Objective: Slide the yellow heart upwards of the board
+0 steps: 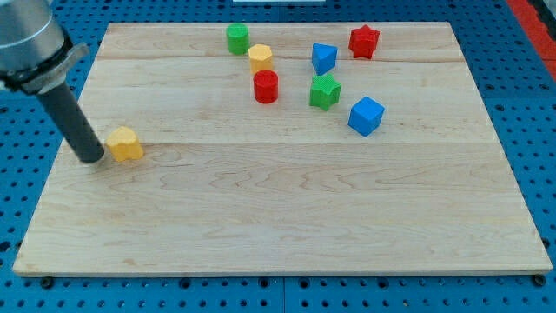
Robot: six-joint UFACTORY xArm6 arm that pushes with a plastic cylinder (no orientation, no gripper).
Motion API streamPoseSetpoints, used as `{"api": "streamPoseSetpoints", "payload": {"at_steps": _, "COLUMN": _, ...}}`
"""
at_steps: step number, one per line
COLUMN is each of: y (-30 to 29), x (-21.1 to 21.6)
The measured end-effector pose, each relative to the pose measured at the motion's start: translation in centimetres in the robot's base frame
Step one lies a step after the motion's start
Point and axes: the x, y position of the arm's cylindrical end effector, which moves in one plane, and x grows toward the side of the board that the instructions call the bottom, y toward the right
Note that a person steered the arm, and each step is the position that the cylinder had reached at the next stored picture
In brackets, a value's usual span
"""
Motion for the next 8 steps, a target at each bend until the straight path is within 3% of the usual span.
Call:
{"api": "streamPoseSetpoints", "payload": {"at_steps": 1, "y": 5.7, "x": -1.7}}
{"api": "streamPoseSetpoints", "payload": {"at_steps": 3, "y": 9.9, "x": 1.2}}
{"api": "streamPoseSetpoints", "payload": {"at_steps": 5, "y": 21.4, "x": 3.2}}
{"api": "streamPoseSetpoints", "payload": {"at_steps": 8, "y": 20.0, "x": 0.9}}
